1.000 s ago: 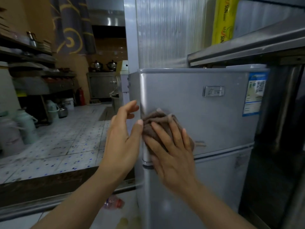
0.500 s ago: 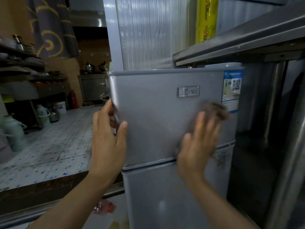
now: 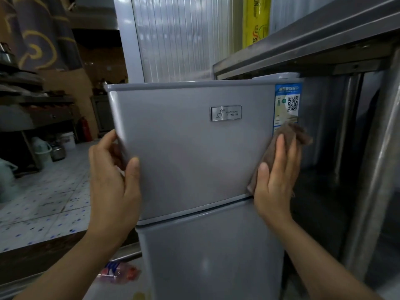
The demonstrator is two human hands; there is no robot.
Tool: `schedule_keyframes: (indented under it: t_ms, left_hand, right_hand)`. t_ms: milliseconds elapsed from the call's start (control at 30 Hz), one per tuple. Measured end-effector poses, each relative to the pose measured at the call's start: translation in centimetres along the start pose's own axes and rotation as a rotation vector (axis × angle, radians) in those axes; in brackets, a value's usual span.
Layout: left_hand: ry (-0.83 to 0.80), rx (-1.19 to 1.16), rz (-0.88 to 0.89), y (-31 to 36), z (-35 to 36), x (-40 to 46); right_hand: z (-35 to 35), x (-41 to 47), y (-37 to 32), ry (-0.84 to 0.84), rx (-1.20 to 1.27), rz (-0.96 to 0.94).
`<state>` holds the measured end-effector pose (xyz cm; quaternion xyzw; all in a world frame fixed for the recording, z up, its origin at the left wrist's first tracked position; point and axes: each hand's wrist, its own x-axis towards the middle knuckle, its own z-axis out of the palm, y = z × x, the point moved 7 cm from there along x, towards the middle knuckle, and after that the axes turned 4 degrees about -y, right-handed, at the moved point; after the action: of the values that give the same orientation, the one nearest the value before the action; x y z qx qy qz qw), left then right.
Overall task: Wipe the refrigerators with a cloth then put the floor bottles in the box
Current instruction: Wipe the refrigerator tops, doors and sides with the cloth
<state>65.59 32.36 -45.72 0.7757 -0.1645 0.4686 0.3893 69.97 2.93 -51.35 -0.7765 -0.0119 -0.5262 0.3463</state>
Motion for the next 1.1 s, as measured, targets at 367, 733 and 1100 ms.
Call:
schedule_keyframes:
  t_ms: [367,733,1100]
  left_hand:
    - [-0.129,0.085,-0.138,-4.4,0.8,-6.2]
    - [-0.124,0.000,-0.172,-4.3,1.6,-7.2]
    - [-0.202,-0.082,-0.222,-4.7,1.5,-7.2]
  right_hand:
    - [-0.2,0.0,4.8,0.091,0.183,0.269]
    - [0.8,-4.4,5.1,0.090,0.117,0.363]
    - [4.3,-11.0,-2.4,-0.084,-0.098,-0.196]
